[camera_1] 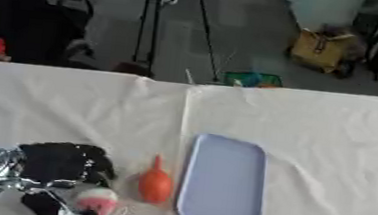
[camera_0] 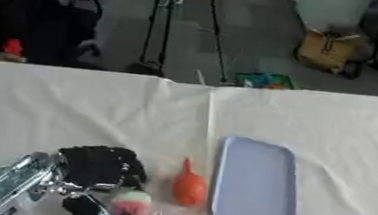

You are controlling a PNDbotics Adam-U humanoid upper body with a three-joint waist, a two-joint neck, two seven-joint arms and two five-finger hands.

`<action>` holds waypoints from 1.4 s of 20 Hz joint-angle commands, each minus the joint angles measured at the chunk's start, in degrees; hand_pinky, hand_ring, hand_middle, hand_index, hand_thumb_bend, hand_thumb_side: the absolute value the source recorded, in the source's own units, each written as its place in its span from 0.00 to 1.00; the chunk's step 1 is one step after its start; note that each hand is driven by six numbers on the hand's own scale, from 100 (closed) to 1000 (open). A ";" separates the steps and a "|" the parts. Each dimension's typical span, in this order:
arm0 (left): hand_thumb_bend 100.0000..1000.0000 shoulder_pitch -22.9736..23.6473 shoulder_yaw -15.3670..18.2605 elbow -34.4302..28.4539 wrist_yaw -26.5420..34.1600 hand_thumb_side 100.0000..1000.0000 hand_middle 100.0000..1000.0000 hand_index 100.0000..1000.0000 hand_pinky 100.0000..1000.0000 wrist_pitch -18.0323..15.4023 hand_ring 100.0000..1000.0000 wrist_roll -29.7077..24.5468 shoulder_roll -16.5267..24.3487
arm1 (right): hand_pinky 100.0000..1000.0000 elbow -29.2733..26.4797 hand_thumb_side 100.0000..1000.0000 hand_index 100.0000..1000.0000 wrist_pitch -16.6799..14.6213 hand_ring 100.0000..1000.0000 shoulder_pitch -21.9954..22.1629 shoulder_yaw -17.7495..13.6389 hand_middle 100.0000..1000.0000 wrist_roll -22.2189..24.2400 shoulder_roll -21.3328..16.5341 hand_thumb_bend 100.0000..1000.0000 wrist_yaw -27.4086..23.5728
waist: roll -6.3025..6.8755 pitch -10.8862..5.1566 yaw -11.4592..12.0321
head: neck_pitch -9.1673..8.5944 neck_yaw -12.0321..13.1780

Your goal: Pick up objects on the table and place them in the box.

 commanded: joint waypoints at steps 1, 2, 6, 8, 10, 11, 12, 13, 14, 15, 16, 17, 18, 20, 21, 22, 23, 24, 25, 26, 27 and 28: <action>0.17 -0.10 -0.38 0.86 -1.03 0.85 0.74 0.68 0.94 0.00 0.87 0.23 0.80 | 0.80 -0.97 0.82 0.82 0.11 0.82 -0.30 -0.54 0.73 -0.31 -0.75 0.00 -0.30 | -0.12 -0.61 -0.04 | -0.66 0.03; 0.11 -0.12 -0.37 0.93 -1.05 0.85 0.72 0.66 0.94 0.02 0.85 0.34 0.79 | 0.80 -0.97 0.82 0.82 0.10 0.82 -0.29 -0.53 0.73 -0.32 -0.75 0.00 -0.30 | -0.13 -0.62 -0.05 | -0.68 0.04; 0.00 -0.34 -0.31 1.21 -0.96 0.86 0.69 0.62 0.93 0.44 0.83 1.05 0.73 | 0.80 -0.97 0.82 0.82 0.16 0.82 -0.33 -0.47 0.73 -0.32 -0.76 0.00 -0.31 | -0.14 -0.67 -0.04 | -0.83 0.16; 0.00 -0.46 -0.21 1.29 -0.98 0.84 0.67 0.60 0.92 0.76 0.82 1.56 0.73 | 0.80 -0.97 0.82 0.82 0.17 0.82 -0.34 -0.47 0.73 -0.38 -0.77 0.00 -0.35 | -0.16 -0.68 -0.04 | -0.94 0.19; 0.00 -0.50 -0.21 1.40 -1.06 0.83 0.65 0.58 0.91 0.94 0.80 1.94 0.74 | 0.81 -0.97 0.82 0.82 0.17 0.82 -0.34 -0.46 0.73 -0.43 -0.79 0.00 -0.38 | -0.17 -0.69 -0.04 | -0.98 0.22; 0.00 -0.52 -0.19 1.47 -1.08 0.83 0.65 0.58 0.91 1.05 0.80 2.07 0.77 | 0.81 -0.97 0.82 0.82 0.15 0.82 -0.33 -0.46 0.73 -0.48 -0.80 0.00 -0.40 | -0.18 -0.70 -0.04 | -1.00 0.23; 0.00 -0.52 -0.18 1.52 -1.09 0.83 0.64 0.58 0.91 1.12 0.80 2.16 0.79 | 0.81 -0.97 0.82 0.82 0.14 0.82 -0.32 -0.46 0.73 -0.52 -0.81 0.00 -0.41 | -0.19 -0.70 -0.04 | -1.02 0.24; 0.00 -0.54 -0.18 1.62 -0.90 0.84 0.62 0.56 0.90 1.15 0.79 2.13 0.81 | 0.81 -0.97 0.81 0.82 0.16 0.82 -0.31 -0.45 0.73 -0.57 -0.82 0.00 -0.42 | -0.19 -0.72 -0.03 | -1.05 0.23; 0.00 -0.58 -0.17 1.72 -0.59 0.84 0.62 0.56 0.90 1.17 0.79 1.98 0.85 | 0.81 -0.97 0.81 0.82 0.18 0.82 -0.30 -0.44 0.73 -0.61 -0.84 0.00 -0.42 | -0.19 -0.74 -0.01 | -1.05 0.23; 0.00 -0.65 -0.17 1.81 -0.16 0.85 0.61 0.56 0.90 1.18 0.79 1.74 0.90 | 0.81 -0.97 0.81 0.82 0.21 0.82 -0.29 -0.43 0.73 -0.65 -0.86 0.00 -0.41 | -0.17 -0.77 0.00 | -1.08 0.24; 0.00 -0.72 -0.14 1.85 0.28 0.84 0.61 0.56 0.90 1.19 0.79 1.45 0.95 | 0.81 -0.97 0.81 0.82 0.23 0.82 -0.28 -0.43 0.73 -0.69 -0.87 0.00 -0.39 | -0.17 -0.78 0.01 | -1.10 0.25; 0.00 -0.78 -0.10 1.85 0.75 0.84 0.60 0.56 0.90 1.22 0.78 1.14 1.01 | 0.81 -0.97 0.81 0.82 0.25 0.82 -0.26 -0.43 0.73 -0.74 -0.88 0.00 -0.38 | -0.16 -0.82 0.01 | -1.09 0.26; 0.00 -0.83 -0.05 1.81 1.15 0.84 0.60 0.55 0.89 1.25 0.78 0.85 1.07 | 0.81 -0.97 0.81 0.82 0.26 0.82 -0.24 -0.43 0.73 -0.78 -0.89 0.00 -0.36 | -0.16 -0.85 0.01 | -1.09 0.27; 0.00 -0.94 0.05 1.68 1.93 0.83 0.59 0.55 0.89 1.34 0.77 0.33 1.22 | 0.81 -0.97 0.81 0.82 0.27 0.82 -0.22 -0.44 0.73 -0.91 -0.92 0.00 -0.37 | -0.15 -0.90 0.00 | -1.13 0.29; 0.00 -1.00 0.12 1.58 2.30 0.83 0.58 0.54 0.89 1.38 0.77 0.18 1.23 | 0.81 -0.97 0.81 0.82 0.30 0.82 -0.21 -0.42 0.73 -0.94 -0.92 0.00 -0.35 | -0.14 -0.92 0.00 | -1.15 0.29; 0.00 -1.02 0.19 1.48 2.63 0.83 0.58 0.54 0.89 1.43 0.77 0.05 1.25 | 0.81 -0.97 0.81 0.82 0.33 0.82 -0.22 -0.41 0.73 -0.96 -0.91 0.00 -0.33 | -0.14 -0.93 0.00 | -1.16 0.30; 0.00 -0.99 0.35 1.31 2.93 0.81 0.58 0.53 0.88 1.51 0.76 0.02 1.23 | 0.81 -0.97 0.81 0.82 0.32 0.82 -0.21 -0.42 0.73 -0.99 -0.91 0.00 -0.32 | -0.14 -0.95 0.00 | -1.15 0.27; 0.00 -0.91 0.53 1.04 3.22 0.81 0.58 0.53 0.88 1.63 0.76 0.02 1.23 | 0.81 -0.97 0.81 0.82 0.30 0.82 -0.19 -0.43 0.73 -1.04 -0.92 0.00 -0.31 | -0.14 -0.96 -0.01 | -1.14 0.25; 0.00 -0.90 0.78 0.67 3.48 0.79 0.57 0.52 0.88 1.77 0.76 0.09 1.25 | 0.81 -0.97 0.81 0.82 0.29 0.82 -0.17 -0.43 0.73 -1.06 -0.93 0.00 -0.30 | -0.14 -0.98 0.01 | -1.12 0.22; 0.00 -0.88 0.99 0.27 3.70 0.79 0.57 0.52 0.88 1.91 0.76 0.14 1.30 | 0.81 -0.97 0.81 0.82 0.29 0.82 -0.15 -0.43 0.73 -1.08 -0.93 0.00 -0.28 | -0.13 -1.00 0.02 | -1.11 0.20; 0.00 -1.05 1.25 -0.40 3.37 0.76 0.56 0.51 0.87 1.90 0.75 0.28 1.45 | 0.81 -0.97 0.81 0.82 0.31 0.82 -0.14 -0.41 0.74 -1.09 -0.94 0.00 -0.26 | -0.11 -1.04 0.05 | -1.09 0.18; 0.00 -1.08 1.53 -0.90 3.66 0.76 0.56 0.51 0.87 2.06 0.75 0.47 1.43 | 0.81 -0.97 0.81 0.82 0.36 0.82 -0.14 -0.40 0.74 -1.09 -0.95 0.00 -0.24 | -0.09 -1.08 0.07 | -1.07 0.16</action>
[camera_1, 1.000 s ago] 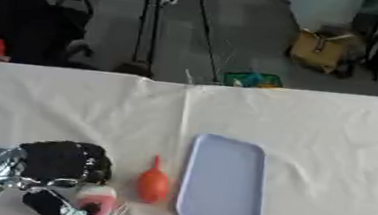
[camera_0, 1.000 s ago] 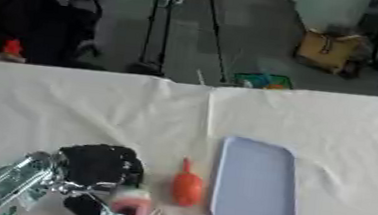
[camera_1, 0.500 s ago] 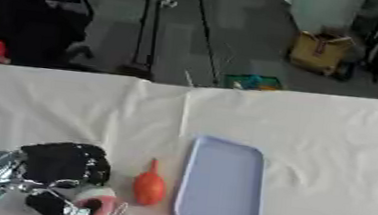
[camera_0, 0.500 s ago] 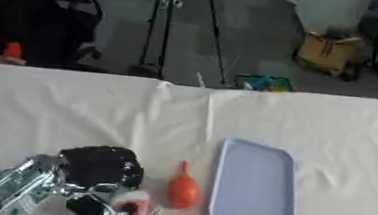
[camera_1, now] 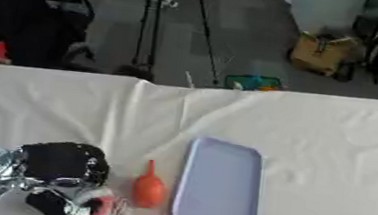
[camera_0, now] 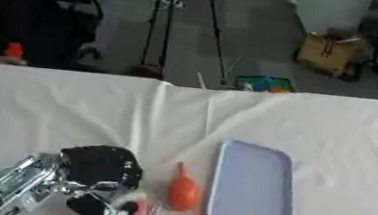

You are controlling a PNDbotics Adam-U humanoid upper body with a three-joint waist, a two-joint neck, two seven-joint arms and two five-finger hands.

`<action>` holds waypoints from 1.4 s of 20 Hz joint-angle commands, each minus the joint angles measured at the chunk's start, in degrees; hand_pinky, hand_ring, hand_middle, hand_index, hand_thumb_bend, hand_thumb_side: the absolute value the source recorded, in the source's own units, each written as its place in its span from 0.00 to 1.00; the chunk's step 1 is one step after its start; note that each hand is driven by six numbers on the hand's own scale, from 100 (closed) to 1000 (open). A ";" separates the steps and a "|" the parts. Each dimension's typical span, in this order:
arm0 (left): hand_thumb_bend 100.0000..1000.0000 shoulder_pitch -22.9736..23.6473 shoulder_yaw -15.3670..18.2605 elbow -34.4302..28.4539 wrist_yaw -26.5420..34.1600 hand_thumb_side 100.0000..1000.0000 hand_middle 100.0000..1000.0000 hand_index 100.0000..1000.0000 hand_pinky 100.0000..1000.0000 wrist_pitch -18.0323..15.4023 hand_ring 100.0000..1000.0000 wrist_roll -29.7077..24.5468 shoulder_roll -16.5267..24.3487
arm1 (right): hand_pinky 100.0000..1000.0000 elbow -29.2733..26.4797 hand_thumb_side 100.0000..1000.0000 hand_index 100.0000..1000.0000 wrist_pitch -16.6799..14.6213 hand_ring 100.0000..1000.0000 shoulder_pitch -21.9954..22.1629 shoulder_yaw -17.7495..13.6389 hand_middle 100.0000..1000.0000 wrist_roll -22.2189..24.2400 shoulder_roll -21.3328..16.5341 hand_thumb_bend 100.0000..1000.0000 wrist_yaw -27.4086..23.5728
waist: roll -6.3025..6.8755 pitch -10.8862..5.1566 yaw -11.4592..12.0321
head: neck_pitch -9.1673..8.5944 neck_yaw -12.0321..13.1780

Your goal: Pick up objects on the table and place them in the box.

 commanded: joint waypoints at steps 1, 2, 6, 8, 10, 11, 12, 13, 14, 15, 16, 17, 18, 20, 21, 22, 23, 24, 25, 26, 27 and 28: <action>0.00 -0.38 1.34 -1.94 0.89 0.74 0.56 0.51 0.87 0.54 0.75 0.13 1.95 | 0.81 -0.97 0.81 0.82 0.12 0.82 -0.14 -0.39 0.74 -0.20 -0.97 0.00 -0.23 | -0.08 -1.11 0.07 | -0.54 -0.03; 0.00 -0.51 1.56 -2.39 1.48 0.74 0.56 0.51 0.87 0.76 0.75 0.05 2.10 | 0.81 -0.97 0.81 0.82 0.12 0.82 -0.12 -0.39 0.74 -0.21 -0.99 0.00 -0.24 | -0.08 -1.15 0.06 | -0.55 -0.04; 0.00 -1.38 2.12 -4.12 3.78 0.73 0.55 0.51 0.87 1.28 0.74 -0.76 2.96 | 0.81 -0.97 0.81 0.82 0.20 0.82 0.02 -0.37 0.74 -0.24 -1.04 0.00 -0.17 | 0.00 -1.39 0.09 | -0.44 -0.02; 0.00 -1.92 2.21 -4.83 4.73 0.72 0.55 0.51 0.87 1.36 0.74 -1.22 3.38 | 0.81 -0.97 0.81 0.82 0.26 0.82 0.07 -0.33 0.74 -0.24 -1.08 0.00 -0.16 | 0.03 -1.51 0.05 | -0.46 -0.04; 0.00 -2.26 2.29 -5.37 5.51 0.71 0.55 0.50 0.87 1.50 0.74 -1.65 3.69 | 0.81 -0.97 0.81 0.82 0.23 0.82 0.12 -0.31 0.74 -0.26 -1.11 0.00 -0.18 | 0.03 -1.57 0.02 | -0.45 -0.06; 0.00 -2.47 2.34 -5.64 5.83 0.69 0.54 0.50 0.86 1.55 0.73 -1.76 3.79 | 0.81 -0.97 0.81 0.82 0.24 0.82 0.15 -0.29 0.74 -0.25 -1.12 0.00 -0.18 | 0.05 -1.60 0.00 | -0.41 -0.03; 0.00 -2.74 2.39 -5.97 6.24 0.69 0.54 0.50 0.86 1.62 0.73 -1.79 3.92 | 0.81 -0.97 0.81 0.82 0.26 0.82 0.17 -0.27 0.74 -0.22 -1.12 0.00 -0.16 | 0.07 -1.62 -0.01 | -0.38 -0.01; 0.00 -2.91 2.43 -6.21 6.59 0.69 0.54 0.50 0.86 1.70 0.73 -1.86 4.01 | 0.81 -0.97 0.81 0.82 0.28 0.82 0.17 -0.25 0.74 -0.19 -1.12 0.00 -0.15 | 0.09 -1.64 -0.02 | -0.34 0.00; 0.00 -3.02 2.47 -6.40 6.88 0.69 0.54 0.50 0.86 1.79 0.73 -1.96 4.08 | 0.81 -0.97 0.81 0.82 0.29 0.82 0.17 -0.24 0.74 -0.18 -1.12 0.00 -0.15 | 0.09 -1.65 -0.03 | -0.31 0.01; 0.00 -3.20 2.51 -6.60 7.15 0.68 0.53 0.49 0.86 1.85 0.72 -2.03 4.15 | 0.81 -0.97 0.81 0.82 0.30 0.82 0.19 -0.24 0.74 -0.17 -1.12 0.00 -0.15 | 0.11 -1.68 -0.05 | -0.20 0.04; 0.00 -3.50 2.55 -6.83 7.50 0.68 0.53 0.49 0.86 1.89 0.72 -2.07 4.27 | 0.81 -0.97 0.81 0.82 0.30 0.82 0.22 -0.23 0.74 -0.17 -1.14 0.00 -0.16 | 0.13 -1.71 -0.06 | -0.08 0.09; 0.00 -3.69 2.59 -6.99 7.81 0.67 0.53 0.48 0.86 1.96 0.72 -2.16 4.36 | 0.81 -0.97 0.81 0.82 0.31 0.82 0.23 -0.23 0.74 -0.18 -1.15 0.00 -0.17 | 0.14 -1.72 -0.07 | -0.02 0.11; 0.00 -3.87 2.65 -7.15 8.10 0.66 0.52 0.48 0.85 2.05 0.71 -2.26 4.43 | 0.81 -0.97 0.81 0.82 0.31 0.82 0.25 -0.22 0.74 -0.18 -1.16 0.00 -0.17 | 0.15 -1.75 -0.08 | 0.03 0.12; 0.00 -4.10 2.79 -7.45 8.59 0.65 0.52 0.48 0.85 2.23 0.71 -2.47 4.56 | 0.81 -0.97 0.81 0.82 0.30 0.82 0.29 -0.22 0.74 -0.19 -1.18 0.00 -0.19 | 0.15 -1.80 -0.08 | 0.05 0.10; 0.00 -4.20 2.85 -7.60 8.80 0.64 0.52 0.48 0.85 2.31 0.70 -2.57 4.62 | 0.81 -0.97 0.82 0.82 0.30 0.82 0.31 -0.22 0.74 -0.20 -1.19 0.00 -0.21 | 0.15 -1.82 -0.08 | 0.06 0.10; 0.00 -4.42 2.89 -7.76 9.02 0.64 0.52 0.48 0.85 2.37 0.70 -2.63 4.72 | 0.81 -0.97 0.82 0.82 0.30 0.82 0.33 -0.20 0.74 -0.20 -1.22 0.00 -0.22 | 0.17 -1.88 -0.08 | 0.08 0.11; 0.00 -4.62 2.91 -7.89 9.22 0.63 0.51 0.48 0.85 2.42 0.70 -2.70 4.81 | 0.81 -0.97 0.82 0.82 0.31 0.82 0.35 -0.18 0.74 -0.19 -1.24 0.00 -0.23 | 0.18 -1.92 -0.08 | 0.09 0.12; 0.00 -4.91 2.93 -8.03 9.41 0.63 0.51 0.48 0.85 2.45 0.70 -2.74 4.93 | 0.81 -0.97 0.82 0.82 0.33 0.82 0.37 -0.15 0.74 -0.15 -1.26 0.00 -0.23 | 0.20 -1.97 -0.08 | 0.10 0.13; 0.00 -5.10 2.95 -8.14 9.57 0.63 0.51 0.48 0.85 2.49 0.70 -2.78 5.01 | 0.81 -0.97 0.82 0.82 0.34 0.82 0.39 -0.14 0.74 -0.13 -1.27 0.00 -0.23 | 0.22 -2.00 -0.08 | 0.11 0.14; 0.00 -5.35 3.01 -8.25 9.76 0.62 0.51 0.47 0.85 2.53 0.69 -2.79 5.11 | 0.81 -0.97 0.82 0.82 0.33 0.82 0.42 -0.13 0.74 -0.12 -1.30 0.00 -0.25 | 0.22 -2.05 -0.10 | 0.13 0.13; 0.00 -5.51 3.05 -8.33 9.92 0.62 0.51 0.47 0.85 2.58 0.69 -2.82 5.19 | 0.81 -0.97 0.82 0.82 0.31 0.82 0.45 -0.13 0.74 -0.11 -1.31 0.00 -0.26 | 0.23 -2.07 -0.11 | 0.14 0.13; 0.00 -5.74 3.07 -8.42 10.08 0.62 0.51 0.47 0.85 2.59 0.69 -2.85 5.28 | 0.81 -0.97 0.82 0.82 0.28 0.82 0.48 -0.11 0.74 -0.10 -1.35 0.00 -0.28 | 0.25 -2.12 -0.14 | 0.17 0.13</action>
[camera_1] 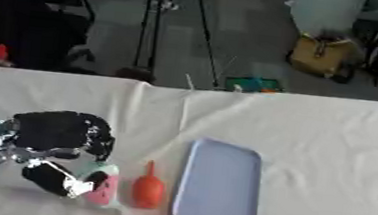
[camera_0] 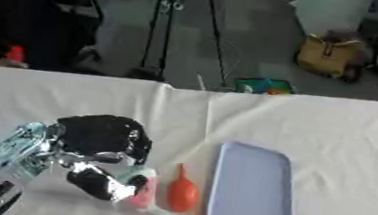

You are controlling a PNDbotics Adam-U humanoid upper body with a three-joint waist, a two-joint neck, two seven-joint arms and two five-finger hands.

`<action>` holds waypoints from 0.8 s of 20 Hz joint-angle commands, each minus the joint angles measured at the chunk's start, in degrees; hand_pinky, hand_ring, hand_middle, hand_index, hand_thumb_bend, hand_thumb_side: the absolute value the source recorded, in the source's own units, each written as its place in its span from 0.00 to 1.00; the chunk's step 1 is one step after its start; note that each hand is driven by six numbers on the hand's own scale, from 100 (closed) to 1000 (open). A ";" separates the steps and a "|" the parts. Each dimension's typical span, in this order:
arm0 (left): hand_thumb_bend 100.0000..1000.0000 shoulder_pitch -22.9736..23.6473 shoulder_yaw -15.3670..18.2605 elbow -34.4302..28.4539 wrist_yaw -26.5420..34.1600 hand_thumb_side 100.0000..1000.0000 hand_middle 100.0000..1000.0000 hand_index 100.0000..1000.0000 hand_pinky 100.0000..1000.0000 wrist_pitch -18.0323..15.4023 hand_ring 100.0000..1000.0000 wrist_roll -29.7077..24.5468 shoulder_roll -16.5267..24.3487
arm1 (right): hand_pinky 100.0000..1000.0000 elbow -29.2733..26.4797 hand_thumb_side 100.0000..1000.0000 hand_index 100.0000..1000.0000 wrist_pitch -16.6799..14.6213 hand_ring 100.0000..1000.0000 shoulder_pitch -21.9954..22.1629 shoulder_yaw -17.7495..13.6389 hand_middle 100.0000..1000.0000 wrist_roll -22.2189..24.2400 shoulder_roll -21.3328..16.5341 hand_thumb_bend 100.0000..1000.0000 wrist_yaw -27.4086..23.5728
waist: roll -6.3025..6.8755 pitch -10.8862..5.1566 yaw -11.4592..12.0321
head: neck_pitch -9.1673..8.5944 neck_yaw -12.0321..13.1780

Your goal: Pick up objects on the table and place them in the box.

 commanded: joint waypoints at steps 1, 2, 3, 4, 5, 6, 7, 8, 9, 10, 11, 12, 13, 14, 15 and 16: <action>0.00 -1.32 0.98 -1.30 0.82 0.62 0.51 0.47 0.85 0.09 0.69 -0.20 2.24 | 0.81 -0.97 0.82 0.82 0.07 0.82 -0.01 -0.17 0.74 0.05 -1.36 0.00 -0.30 | 0.02 -1.44 -0.09 | 0.12 0.11; 0.00 -1.61 0.97 -1.41 0.97 0.61 0.51 0.47 0.85 0.06 0.69 -0.21 2.32 | 0.81 -0.97 0.82 0.82 0.07 0.82 0.02 -0.15 0.74 0.09 -1.38 0.00 -0.30 | 0.05 -1.49 -0.11 | 0.11 0.10; 0.00 -1.82 0.97 -1.49 1.12 0.61 0.51 0.47 0.85 0.05 0.69 -0.24 2.39 | 0.81 -0.97 0.82 0.82 0.08 0.82 0.04 -0.14 0.74 0.12 -1.39 0.00 -0.30 | 0.07 -1.51 -0.12 | 0.11 0.09; 0.00 -2.11 1.02 -1.57 1.31 0.61 0.50 0.47 0.85 0.07 0.69 -0.23 2.46 | 0.81 -0.97 0.82 0.82 0.08 0.82 0.08 -0.12 0.74 0.14 -1.42 0.00 -0.31 | 0.09 -1.56 -0.15 | 0.11 0.09; 0.00 -2.30 1.06 -1.62 1.48 0.61 0.50 0.46 0.85 0.11 0.69 -0.23 2.52 | 0.81 -0.97 0.82 0.82 0.07 0.82 0.10 -0.11 0.74 0.16 -1.44 0.00 -0.32 | 0.10 -1.59 -0.17 | 0.11 0.09; 0.00 -2.57 1.09 -1.70 1.66 0.60 0.50 0.46 0.85 0.12 0.69 -0.21 2.61 | 0.81 -0.97 0.82 0.82 0.06 0.82 0.14 -0.10 0.74 0.18 -1.48 0.00 -0.33 | 0.14 -1.66 -0.20 | 0.10 0.11; 0.00 -2.80 1.11 -1.75 1.85 0.60 0.50 0.46 0.85 0.14 0.69 -0.23 2.68 | 0.81 -0.97 0.82 0.82 0.06 0.82 0.17 -0.09 0.74 0.20 -1.51 0.00 -0.34 | 0.17 -1.70 -0.22 | 0.10 0.11; 0.00 -3.09 1.12 -1.84 2.06 0.59 0.50 0.45 0.85 0.14 0.68 -0.22 2.75 | 0.81 -0.97 0.82 0.82 0.09 0.82 0.20 -0.07 0.74 0.23 -1.53 0.00 -0.34 | 0.21 -1.77 -0.26 | 0.10 0.13; 0.00 -3.39 1.15 -1.89 2.31 0.62 0.50 0.45 0.85 0.17 0.68 -0.24 2.80 | 0.81 -0.97 0.83 0.82 0.12 0.82 0.21 -0.05 0.74 0.26 -1.56 0.00 -0.34 | 0.25 -1.83 -0.29 | 0.10 0.14; 0.00 -3.58 1.19 -1.91 2.54 0.59 0.50 0.45 0.85 0.21 0.68 -0.29 2.83 | 0.81 -0.97 0.82 0.82 0.14 0.82 0.23 -0.04 0.74 0.28 -1.57 0.00 -0.34 | 0.27 -1.87 -0.30 | 0.10 0.14; 0.00 -3.70 1.22 -1.93 2.73 0.59 0.50 0.45 0.85 0.25 0.68 -0.36 2.86 | 0.81 -0.97 0.82 0.82 0.15 0.82 0.24 -0.04 0.74 0.30 -1.58 0.00 -0.35 | 0.28 -1.89 -0.31 | 0.10 0.14; 0.00 -3.86 1.26 -1.94 2.88 0.58 0.50 0.45 0.85 0.30 0.68 -0.41 2.89 | 0.81 -0.97 0.82 0.82 0.15 0.82 0.26 -0.03 0.74 0.30 -1.60 0.00 -0.36 | 0.29 -1.93 -0.33 | 0.10 0.13; 0.00 -3.98 1.29 -1.94 3.01 0.58 0.50 0.45 0.85 0.34 0.68 -0.46 2.91 | 0.81 -0.97 0.82 0.82 0.15 0.82 0.28 -0.03 0.74 0.30 -1.62 0.00 -0.38 | 0.30 -1.96 -0.34 | 0.10 0.12; 0.00 -4.20 1.27 -1.94 3.20 0.57 0.49 0.44 0.84 0.35 0.67 -0.51 2.90 | 0.81 -0.97 0.82 0.82 0.16 0.82 0.30 -0.01 0.74 0.31 -1.65 0.00 -0.39 | 0.34 -2.02 -0.39 | 0.10 0.15; 0.00 -4.48 1.23 -1.90 3.48 0.57 0.49 0.44 0.84 0.37 0.67 -0.61 2.88 | 0.81 -0.97 0.82 0.82 0.19 0.82 0.31 0.02 0.74 0.33 -1.68 0.00 -0.40 | 0.37 -2.06 -0.42 | 0.09 0.17; 0.00 -4.93 1.22 -1.90 3.90 0.57 0.49 0.43 0.84 0.38 0.67 -0.70 2.81 | 0.81 -0.97 0.82 0.82 0.21 0.82 0.34 0.05 0.74 0.34 -1.74 0.00 -0.42 | 0.40 -2.15 -0.47 | 0.15 0.18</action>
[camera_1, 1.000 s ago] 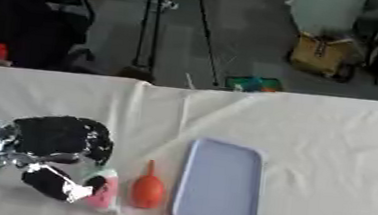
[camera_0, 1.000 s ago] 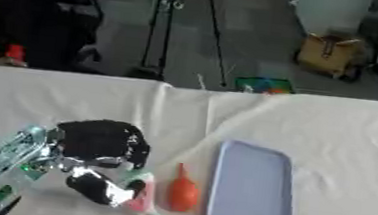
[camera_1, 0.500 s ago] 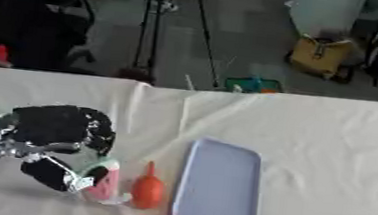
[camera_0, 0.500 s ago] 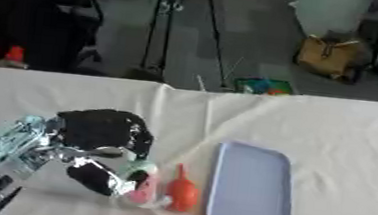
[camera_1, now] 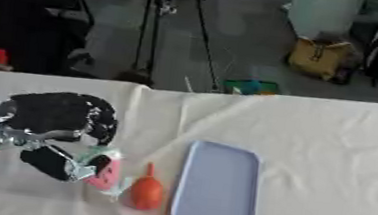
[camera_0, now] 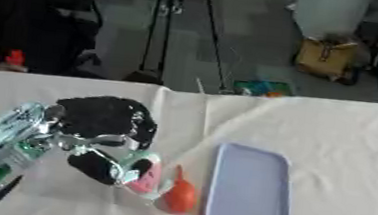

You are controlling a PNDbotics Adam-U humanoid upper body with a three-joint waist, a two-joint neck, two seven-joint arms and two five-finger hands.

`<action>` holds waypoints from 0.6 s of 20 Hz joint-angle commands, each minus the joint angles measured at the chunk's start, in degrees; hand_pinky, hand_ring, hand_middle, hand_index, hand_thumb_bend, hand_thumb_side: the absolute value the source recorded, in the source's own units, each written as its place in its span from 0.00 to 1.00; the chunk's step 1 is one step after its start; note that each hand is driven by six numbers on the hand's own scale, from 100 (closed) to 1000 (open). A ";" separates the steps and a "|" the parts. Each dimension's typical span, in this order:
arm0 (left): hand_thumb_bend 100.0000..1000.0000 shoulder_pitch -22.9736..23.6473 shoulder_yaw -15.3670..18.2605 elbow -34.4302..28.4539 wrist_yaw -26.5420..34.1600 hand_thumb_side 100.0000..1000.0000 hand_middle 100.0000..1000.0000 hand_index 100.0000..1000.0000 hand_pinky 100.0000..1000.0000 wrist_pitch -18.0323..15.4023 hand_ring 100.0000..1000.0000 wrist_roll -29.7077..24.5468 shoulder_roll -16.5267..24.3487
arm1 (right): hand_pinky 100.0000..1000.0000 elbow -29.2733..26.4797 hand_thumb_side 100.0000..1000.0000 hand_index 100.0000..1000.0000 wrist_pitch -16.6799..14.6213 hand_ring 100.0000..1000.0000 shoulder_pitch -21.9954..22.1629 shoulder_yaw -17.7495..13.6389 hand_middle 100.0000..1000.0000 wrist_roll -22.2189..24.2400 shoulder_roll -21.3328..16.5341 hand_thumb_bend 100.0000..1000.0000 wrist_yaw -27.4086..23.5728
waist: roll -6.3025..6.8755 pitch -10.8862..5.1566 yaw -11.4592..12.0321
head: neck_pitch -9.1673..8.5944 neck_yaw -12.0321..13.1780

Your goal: Pick up objects on the table and place them in the box.

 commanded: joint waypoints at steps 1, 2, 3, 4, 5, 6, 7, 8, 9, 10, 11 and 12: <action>0.00 -1.99 0.91 -0.95 1.41 0.57 0.49 0.43 0.84 0.06 0.67 -0.42 1.82 | 0.81 -0.97 0.82 0.82 0.01 0.82 0.24 0.04 0.74 0.13 -1.66 0.00 -0.44 | 0.03 -1.60 -0.12 | 0.17 0.17; 0.00 -2.50 0.92 -0.96 1.90 0.56 0.49 0.43 0.84 0.10 0.66 -0.56 1.73 | 0.81 -0.97 0.82 0.82 0.03 0.82 0.28 0.08 0.74 0.16 -1.71 0.00 -0.47 | 0.06 -1.69 -0.15 | 0.23 0.18; 0.00 -2.98 0.90 -0.94 2.39 0.56 0.49 0.43 0.84 0.15 0.66 -0.72 1.65 | 0.81 -0.97 0.82 0.82 0.06 0.82 0.30 0.11 0.74 0.18 -1.75 0.00 -0.50 | 0.08 -1.76 -0.17 | 0.27 0.18; 0.00 -3.35 0.89 -0.92 2.79 0.56 0.49 0.43 0.84 0.21 0.66 -0.90 1.60 | 0.81 -0.97 0.82 0.82 0.08 0.82 0.32 0.13 0.74 0.20 -1.78 0.00 -0.53 | 0.09 -1.80 -0.18 | 0.29 0.18; 0.00 -3.57 0.89 -0.90 3.10 0.56 0.49 0.43 0.84 0.27 0.66 -1.06 1.57 | 0.81 -0.97 0.82 0.82 0.10 0.82 0.33 0.13 0.74 0.21 -1.80 0.00 -0.55 | 0.10 -1.83 -0.19 | 0.29 0.17; 0.00 -4.26 0.84 -0.89 3.54 0.55 0.48 0.43 0.84 0.31 0.65 -1.20 1.37 | 0.81 -0.97 0.82 0.82 0.14 0.82 0.37 0.19 0.74 0.26 -1.87 0.00 -0.57 | 0.15 -1.96 -0.27 | 0.37 0.26; 0.00 -5.04 0.74 -0.71 4.10 0.55 0.48 0.43 0.84 0.39 0.65 -1.45 1.15 | 0.81 -0.97 0.82 0.82 0.17 0.82 0.41 0.24 0.74 0.29 -1.94 0.00 -0.61 | 0.19 -2.06 -0.30 | 0.43 0.29; 0.00 -6.05 0.64 -0.49 4.75 0.55 0.47 0.42 0.83 0.46 0.65 -1.72 0.76 | 0.81 -0.97 0.82 0.82 0.23 0.82 0.45 0.32 0.74 0.35 -2.00 0.00 -0.64 | 0.26 -2.20 -0.42 | 0.51 0.37; 0.00 -7.02 0.53 -0.15 5.40 0.55 0.47 0.42 0.83 0.56 0.65 -2.06 0.38 | 0.81 -0.97 0.82 0.82 0.28 0.82 0.48 0.38 0.74 0.41 -2.06 0.00 -0.67 | 0.31 -2.30 -0.49 | 0.56 0.39; 0.00 -8.05 0.43 0.15 6.02 0.55 0.47 0.42 0.83 0.63 0.64 -2.38 -0.12 | 0.81 -0.97 0.82 0.82 0.33 0.83 0.51 0.44 0.74 0.47 -2.12 0.00 -0.71 | 0.37 -2.41 -0.64 | 0.62 0.52; 0.00 -9.39 0.27 0.65 6.71 0.55 0.47 0.42 0.83 0.74 0.64 -2.79 -0.84 | 0.81 -0.97 0.82 0.82 0.39 0.83 0.52 0.52 0.74 0.55 -2.19 0.00 -0.76 | 0.46 -2.50 -0.80 | 0.69 0.64; 0.00 -10.52 0.18 1.15 7.31 0.55 0.46 0.42 0.83 0.83 0.64 -3.13 -1.58 | 0.81 -0.97 0.82 0.82 0.45 0.83 0.52 0.58 0.74 0.61 -2.24 0.00 -0.80 | 0.54 -2.58 -0.97 | 0.73 0.79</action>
